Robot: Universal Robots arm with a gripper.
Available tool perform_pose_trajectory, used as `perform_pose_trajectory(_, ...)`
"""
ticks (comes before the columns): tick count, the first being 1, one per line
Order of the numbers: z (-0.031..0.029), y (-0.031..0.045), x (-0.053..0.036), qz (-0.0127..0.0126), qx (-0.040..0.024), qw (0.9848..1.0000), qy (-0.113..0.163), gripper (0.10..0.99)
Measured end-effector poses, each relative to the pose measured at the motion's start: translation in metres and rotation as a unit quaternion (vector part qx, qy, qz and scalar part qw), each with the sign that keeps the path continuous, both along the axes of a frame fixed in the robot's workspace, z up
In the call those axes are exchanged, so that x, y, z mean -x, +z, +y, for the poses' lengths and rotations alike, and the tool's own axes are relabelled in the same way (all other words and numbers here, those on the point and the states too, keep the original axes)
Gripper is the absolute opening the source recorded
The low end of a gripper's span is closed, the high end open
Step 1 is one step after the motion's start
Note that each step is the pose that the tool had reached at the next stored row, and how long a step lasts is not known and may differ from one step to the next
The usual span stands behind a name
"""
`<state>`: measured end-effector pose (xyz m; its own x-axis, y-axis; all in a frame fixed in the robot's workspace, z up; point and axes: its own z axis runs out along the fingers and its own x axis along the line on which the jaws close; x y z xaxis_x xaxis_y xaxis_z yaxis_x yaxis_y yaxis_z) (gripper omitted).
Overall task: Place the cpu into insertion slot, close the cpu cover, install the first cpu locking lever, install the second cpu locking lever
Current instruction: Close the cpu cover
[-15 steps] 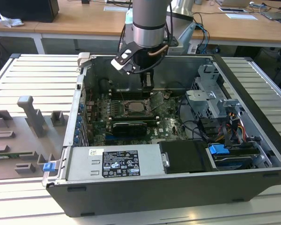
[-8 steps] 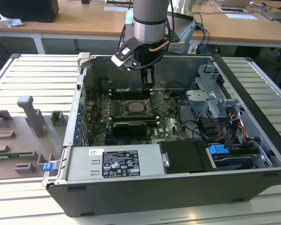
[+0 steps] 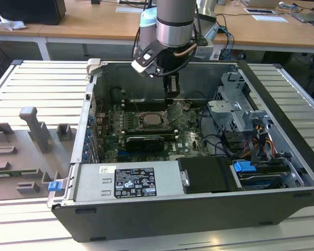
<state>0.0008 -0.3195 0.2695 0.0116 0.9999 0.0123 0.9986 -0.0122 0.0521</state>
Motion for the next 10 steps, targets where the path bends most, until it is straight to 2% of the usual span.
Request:
perform_pose_trajectory(3,0.0,-0.0001,-0.0076,0.0,0.0,1.0,0.0,0.106)
perform_pose_trajectory(10,0.0,-0.0002,-0.0178,0.0,-0.0001,1.0,0.0,0.106)
